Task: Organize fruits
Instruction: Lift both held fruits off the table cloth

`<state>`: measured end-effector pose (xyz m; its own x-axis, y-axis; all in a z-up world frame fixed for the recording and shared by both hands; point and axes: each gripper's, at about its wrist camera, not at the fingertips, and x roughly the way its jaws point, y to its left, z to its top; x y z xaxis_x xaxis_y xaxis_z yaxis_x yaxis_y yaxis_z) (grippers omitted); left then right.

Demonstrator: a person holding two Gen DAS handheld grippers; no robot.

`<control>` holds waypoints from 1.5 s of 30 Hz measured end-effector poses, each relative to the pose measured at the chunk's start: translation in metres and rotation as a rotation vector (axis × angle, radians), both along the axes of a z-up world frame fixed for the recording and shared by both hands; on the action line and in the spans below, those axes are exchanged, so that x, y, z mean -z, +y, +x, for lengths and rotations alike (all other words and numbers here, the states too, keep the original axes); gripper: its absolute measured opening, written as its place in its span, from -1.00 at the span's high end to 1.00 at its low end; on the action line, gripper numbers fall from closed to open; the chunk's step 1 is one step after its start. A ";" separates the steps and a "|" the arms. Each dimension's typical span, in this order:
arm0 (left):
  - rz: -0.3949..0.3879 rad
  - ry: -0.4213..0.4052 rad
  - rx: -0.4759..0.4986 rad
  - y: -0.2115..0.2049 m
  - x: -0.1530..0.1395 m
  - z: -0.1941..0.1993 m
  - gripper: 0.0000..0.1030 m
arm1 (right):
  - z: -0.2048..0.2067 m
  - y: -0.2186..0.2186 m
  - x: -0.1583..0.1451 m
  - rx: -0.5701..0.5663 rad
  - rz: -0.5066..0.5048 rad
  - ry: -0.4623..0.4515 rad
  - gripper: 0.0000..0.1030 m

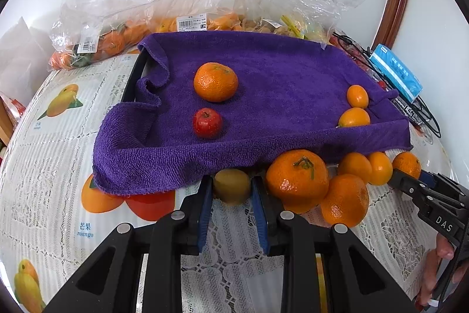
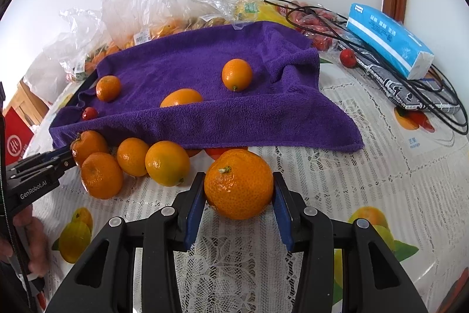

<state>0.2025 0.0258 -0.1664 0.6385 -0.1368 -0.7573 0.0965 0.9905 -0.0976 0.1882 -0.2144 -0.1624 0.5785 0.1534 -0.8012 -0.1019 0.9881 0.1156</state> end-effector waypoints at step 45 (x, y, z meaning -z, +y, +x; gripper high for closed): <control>-0.102 -0.047 -0.008 0.017 -0.047 -0.036 0.52 | -0.014 0.008 -0.063 -0.005 -0.005 -0.110 0.18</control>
<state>0.1666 0.0430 -0.1192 0.6743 -0.2065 -0.7090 0.0952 0.9764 -0.1938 0.1740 -0.2062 -0.0994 0.6626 0.1528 -0.7332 -0.1186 0.9880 0.0988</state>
